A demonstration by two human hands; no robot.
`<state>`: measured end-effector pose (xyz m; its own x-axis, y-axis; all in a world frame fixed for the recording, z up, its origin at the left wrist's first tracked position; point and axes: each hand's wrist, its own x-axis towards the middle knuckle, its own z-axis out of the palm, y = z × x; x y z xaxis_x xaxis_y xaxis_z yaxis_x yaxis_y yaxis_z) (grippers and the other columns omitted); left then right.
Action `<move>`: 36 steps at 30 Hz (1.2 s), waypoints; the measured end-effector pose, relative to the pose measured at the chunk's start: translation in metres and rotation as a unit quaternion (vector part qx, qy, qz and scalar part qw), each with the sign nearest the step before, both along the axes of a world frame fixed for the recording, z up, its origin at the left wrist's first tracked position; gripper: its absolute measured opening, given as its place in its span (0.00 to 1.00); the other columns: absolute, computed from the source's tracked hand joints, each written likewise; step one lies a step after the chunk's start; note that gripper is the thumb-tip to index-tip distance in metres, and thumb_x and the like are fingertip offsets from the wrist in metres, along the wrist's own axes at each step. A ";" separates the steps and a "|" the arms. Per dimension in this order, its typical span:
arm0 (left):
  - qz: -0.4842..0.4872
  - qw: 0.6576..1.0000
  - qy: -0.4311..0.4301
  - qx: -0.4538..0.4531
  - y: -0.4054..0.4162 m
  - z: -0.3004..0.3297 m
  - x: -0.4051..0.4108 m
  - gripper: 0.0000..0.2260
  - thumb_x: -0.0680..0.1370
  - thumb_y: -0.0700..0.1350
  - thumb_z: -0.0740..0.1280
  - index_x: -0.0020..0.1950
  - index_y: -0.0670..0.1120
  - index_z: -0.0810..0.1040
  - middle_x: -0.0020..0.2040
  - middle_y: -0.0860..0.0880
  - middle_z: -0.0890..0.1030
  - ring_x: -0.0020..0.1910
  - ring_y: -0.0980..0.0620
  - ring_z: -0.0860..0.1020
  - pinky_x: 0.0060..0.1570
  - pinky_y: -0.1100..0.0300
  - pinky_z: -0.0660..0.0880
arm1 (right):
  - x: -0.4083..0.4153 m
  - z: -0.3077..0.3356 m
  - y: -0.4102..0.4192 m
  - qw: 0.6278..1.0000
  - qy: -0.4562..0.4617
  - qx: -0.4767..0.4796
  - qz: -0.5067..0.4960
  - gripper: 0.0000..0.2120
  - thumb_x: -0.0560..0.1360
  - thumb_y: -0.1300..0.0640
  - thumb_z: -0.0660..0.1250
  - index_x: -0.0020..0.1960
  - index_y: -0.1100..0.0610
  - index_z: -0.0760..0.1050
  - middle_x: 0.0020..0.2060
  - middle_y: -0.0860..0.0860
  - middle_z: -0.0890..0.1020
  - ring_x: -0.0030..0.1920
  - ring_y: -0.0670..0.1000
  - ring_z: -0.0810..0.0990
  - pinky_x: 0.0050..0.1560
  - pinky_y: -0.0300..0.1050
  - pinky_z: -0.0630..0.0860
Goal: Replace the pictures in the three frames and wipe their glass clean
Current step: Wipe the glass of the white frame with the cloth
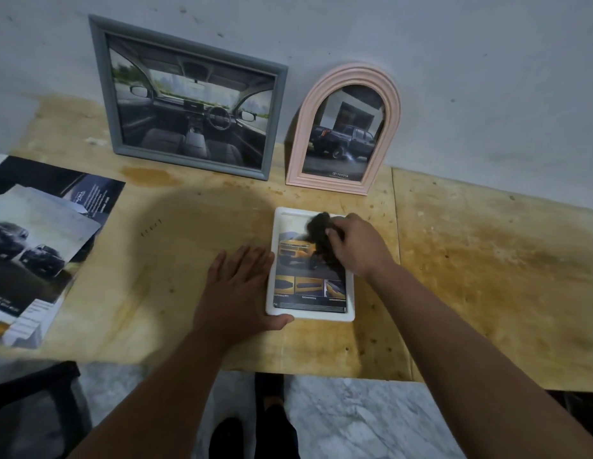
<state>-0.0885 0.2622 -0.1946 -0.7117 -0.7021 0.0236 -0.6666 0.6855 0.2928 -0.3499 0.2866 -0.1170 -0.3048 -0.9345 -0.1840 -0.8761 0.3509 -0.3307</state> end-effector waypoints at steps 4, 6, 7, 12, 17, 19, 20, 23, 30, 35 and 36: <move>-0.002 1.000 0.004 -0.013 -0.002 -0.004 0.002 0.52 0.65 0.81 0.62 0.79 0.47 0.69 0.78 0.46 0.70 0.80 0.42 0.64 0.77 0.36 0.56 | 0.034 -0.017 0.007 1.000 0.026 0.002 0.015 0.15 0.84 0.52 0.58 0.66 0.53 0.78 0.52 0.55 0.77 0.47 0.59 0.80 0.47 0.56 0.80; -0.003 1.000 0.006 -0.019 -0.002 -0.005 0.002 0.52 0.66 0.81 0.62 0.79 0.47 0.69 0.78 0.45 0.70 0.79 0.42 0.65 0.77 0.36 0.56 | 0.045 -0.016 0.027 0.998 0.010 0.001 0.064 0.15 0.83 0.53 0.58 0.67 0.51 0.78 0.54 0.54 0.77 0.47 0.59 0.80 0.45 0.55 0.79; -0.005 1.000 0.007 -0.023 -0.001 -0.006 0.002 0.52 0.66 0.81 0.62 0.79 0.46 0.69 0.78 0.45 0.70 0.79 0.41 0.65 0.77 0.36 0.56 | 0.047 -0.015 0.037 0.995 -0.002 0.008 0.096 0.16 0.83 0.54 0.59 0.68 0.50 0.77 0.55 0.54 0.78 0.48 0.59 0.80 0.45 0.54 0.79; -0.005 1.000 0.011 -0.022 0.000 -0.008 0.000 0.52 0.65 0.80 0.63 0.78 0.45 0.71 0.77 0.44 0.71 0.79 0.41 0.66 0.76 0.35 0.57 | 0.050 0.002 0.061 0.968 -0.086 0.105 0.212 0.15 0.83 0.54 0.62 0.68 0.51 0.79 0.59 0.51 0.80 0.56 0.53 0.80 0.54 0.49 0.77; -0.004 1.000 0.009 -0.013 0.000 -0.004 0.000 0.52 0.64 0.80 0.63 0.78 0.46 0.70 0.77 0.45 0.71 0.79 0.41 0.65 0.77 0.36 0.57 | 0.009 0.011 0.021 0.987 -0.136 0.062 0.065 0.15 0.83 0.55 0.63 0.67 0.53 0.79 0.57 0.52 0.81 0.52 0.52 0.79 0.57 0.51 0.77; -0.004 1.000 0.013 -0.018 0.000 -0.004 0.000 0.52 0.65 0.80 0.63 0.78 0.46 0.70 0.78 0.45 0.71 0.79 0.41 0.65 0.77 0.36 0.57 | -0.007 -0.001 0.006 0.999 -0.044 0.020 -0.018 0.14 0.83 0.54 0.61 0.65 0.53 0.80 0.55 0.56 0.80 0.53 0.57 0.79 0.54 0.52 0.77; -0.002 1.000 0.016 -0.022 0.000 -0.005 0.000 0.52 0.65 0.80 0.63 0.78 0.46 0.70 0.77 0.45 0.71 0.79 0.41 0.65 0.77 0.36 0.57 | -0.005 -0.008 0.003 0.999 -0.012 0.018 -0.038 0.14 0.84 0.53 0.61 0.64 0.54 0.80 0.54 0.56 0.80 0.53 0.58 0.79 0.52 0.51 0.76; 0.000 0.999 0.027 -0.035 0.000 -0.008 0.002 0.52 0.65 0.79 0.65 0.77 0.45 0.71 0.76 0.44 0.72 0.78 0.41 0.67 0.76 0.36 0.58 | 0.026 -0.023 0.011 0.999 -0.026 -0.003 -0.024 0.12 0.83 0.54 0.60 0.60 0.54 0.81 0.51 0.55 0.79 0.49 0.58 0.79 0.48 0.50 0.76; 0.000 0.998 0.043 -0.051 0.001 -0.009 0.000 0.50 0.64 0.78 0.66 0.76 0.45 0.74 0.75 0.44 0.74 0.76 0.40 0.70 0.75 0.35 0.60 | 0.071 -0.014 0.061 0.982 -0.117 0.050 0.139 0.13 0.83 0.54 0.61 0.63 0.54 0.80 0.53 0.53 0.80 0.50 0.56 0.80 0.49 0.51 0.77; 0.001 0.998 0.051 -0.041 0.001 -0.007 0.001 0.50 0.64 0.78 0.67 0.75 0.45 0.74 0.75 0.44 0.75 0.77 0.41 0.69 0.74 0.35 0.61 | 0.046 0.002 0.037 0.986 -0.131 0.036 0.094 0.13 0.82 0.54 0.62 0.64 0.51 0.80 0.54 0.50 0.81 0.53 0.53 0.79 0.53 0.47 0.75; 0.002 0.998 0.053 -0.038 0.001 -0.007 0.001 0.51 0.63 0.79 0.67 0.76 0.45 0.74 0.75 0.44 0.75 0.77 0.41 0.69 0.74 0.34 0.61 | 0.035 0.003 0.029 0.992 -0.120 0.012 0.036 0.13 0.82 0.54 0.62 0.64 0.52 0.81 0.53 0.50 0.81 0.52 0.53 0.79 0.51 0.46 0.74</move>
<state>-0.0874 0.2634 -0.2015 -0.7004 -0.6976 0.1512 -0.6370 0.7064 0.3086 -0.3149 0.3156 -0.1136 -0.1827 -0.9464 -0.2663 -0.7965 0.3013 -0.5242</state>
